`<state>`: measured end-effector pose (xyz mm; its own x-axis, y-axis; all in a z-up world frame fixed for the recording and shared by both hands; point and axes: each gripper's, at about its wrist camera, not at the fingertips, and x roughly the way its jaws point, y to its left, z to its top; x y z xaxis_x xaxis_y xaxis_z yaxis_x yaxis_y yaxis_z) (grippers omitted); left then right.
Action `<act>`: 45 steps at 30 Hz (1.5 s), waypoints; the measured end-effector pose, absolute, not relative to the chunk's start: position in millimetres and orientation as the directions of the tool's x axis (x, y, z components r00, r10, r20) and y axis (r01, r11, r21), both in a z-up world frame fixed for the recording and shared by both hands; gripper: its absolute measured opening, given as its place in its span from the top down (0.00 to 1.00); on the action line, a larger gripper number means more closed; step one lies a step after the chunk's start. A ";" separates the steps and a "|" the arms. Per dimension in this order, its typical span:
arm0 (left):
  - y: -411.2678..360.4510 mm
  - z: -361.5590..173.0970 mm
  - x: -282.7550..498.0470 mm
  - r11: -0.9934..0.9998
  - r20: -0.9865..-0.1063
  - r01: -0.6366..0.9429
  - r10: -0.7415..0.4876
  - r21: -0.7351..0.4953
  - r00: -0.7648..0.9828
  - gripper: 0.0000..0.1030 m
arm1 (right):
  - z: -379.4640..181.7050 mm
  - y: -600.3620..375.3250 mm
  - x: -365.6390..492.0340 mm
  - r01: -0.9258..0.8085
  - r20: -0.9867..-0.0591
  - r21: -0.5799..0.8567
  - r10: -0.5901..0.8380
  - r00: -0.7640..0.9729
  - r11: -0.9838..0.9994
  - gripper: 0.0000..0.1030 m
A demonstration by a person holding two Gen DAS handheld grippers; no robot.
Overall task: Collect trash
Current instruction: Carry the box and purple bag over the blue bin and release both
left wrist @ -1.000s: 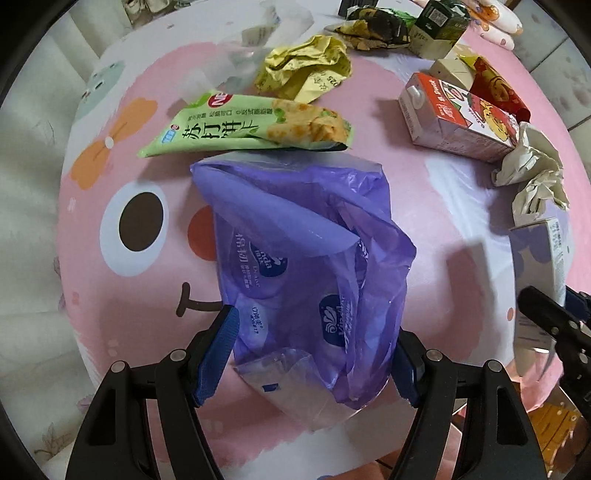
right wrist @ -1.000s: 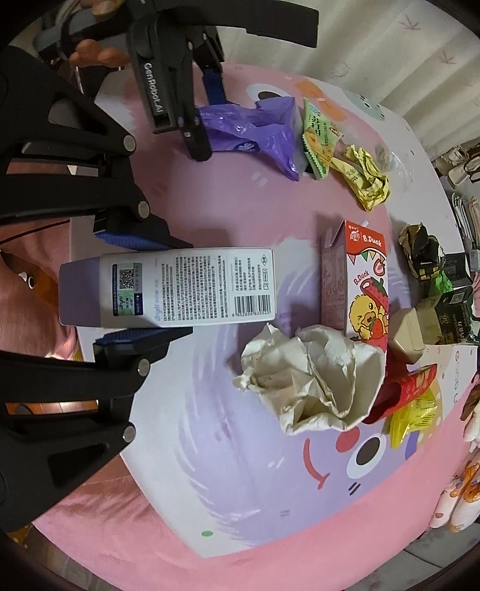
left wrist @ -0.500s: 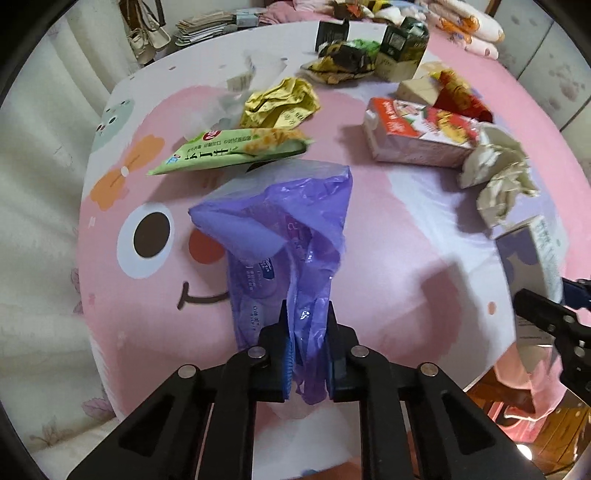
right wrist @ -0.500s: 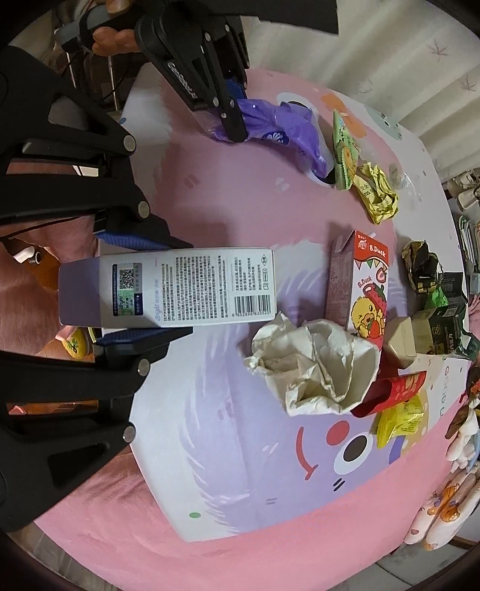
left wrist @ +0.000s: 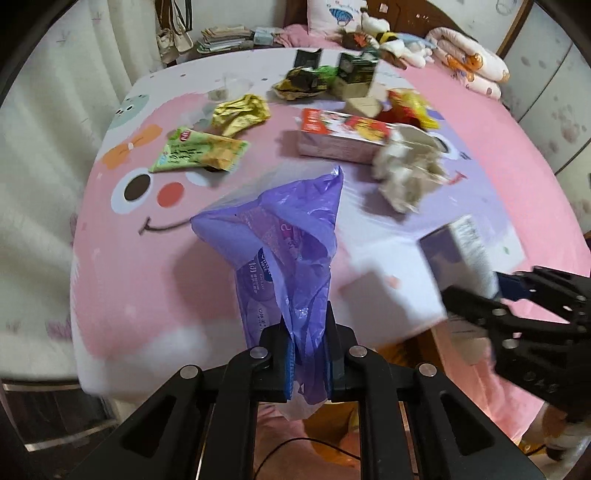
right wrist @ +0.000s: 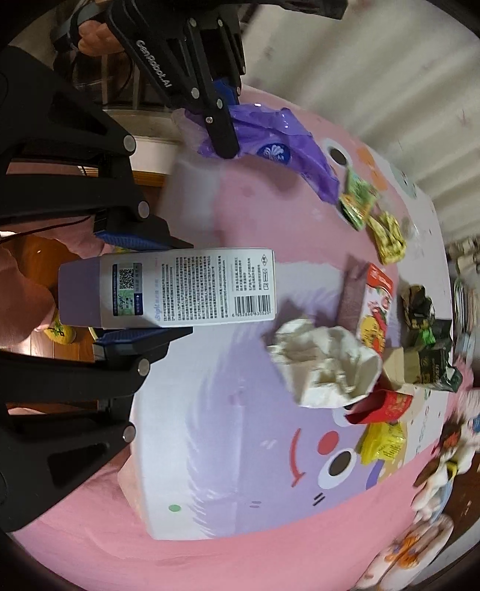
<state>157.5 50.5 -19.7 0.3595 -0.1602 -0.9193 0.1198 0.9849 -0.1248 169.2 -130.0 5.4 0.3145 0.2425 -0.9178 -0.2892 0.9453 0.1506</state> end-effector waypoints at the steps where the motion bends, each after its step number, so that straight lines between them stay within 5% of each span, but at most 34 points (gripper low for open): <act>1: 38.6 -18.8 144.9 0.986 -0.917 0.116 -0.153 -0.118 0.369 0.89 | 3.4 -134.5 162.4 -0.298 -0.914 0.163 0.258 0.313 0.940 0.69; 14: -55.8 -87.5 26.2 0.990 -0.940 0.078 -0.137 -0.118 0.313 0.89 | -106.1 -215.3 52.2 -0.292 -0.938 0.273 0.321 0.131 0.917 0.69; 33: -84.6 -348.5 44.5 0.980 -0.974 0.066 -0.194 -0.187 0.121 0.88 | -381.8 -225.0 80.8 -0.036 -0.965 0.261 0.262 0.017 0.965 0.69; 36: -89.9 -380.1 54.7 0.980 -0.976 0.065 -0.192 -0.186 0.106 0.80 | -409.7 -222.7 87.8 -0.012 -0.963 0.268 0.268 0.027 0.963 0.68; 42: -89.4 -408.6 69.5 0.984 -0.976 0.048 -0.174 -0.169 0.132 0.37 | -438.9 -219.3 94.5 -0.011 -0.967 0.253 0.253 0.033 0.967 0.48; 45: -79.7 -413.4 72.3 0.985 -0.975 0.024 -0.172 -0.171 0.143 0.35 | -442.0 -217.9 98.0 0.001 -0.967 0.251 0.251 0.037 0.968 0.43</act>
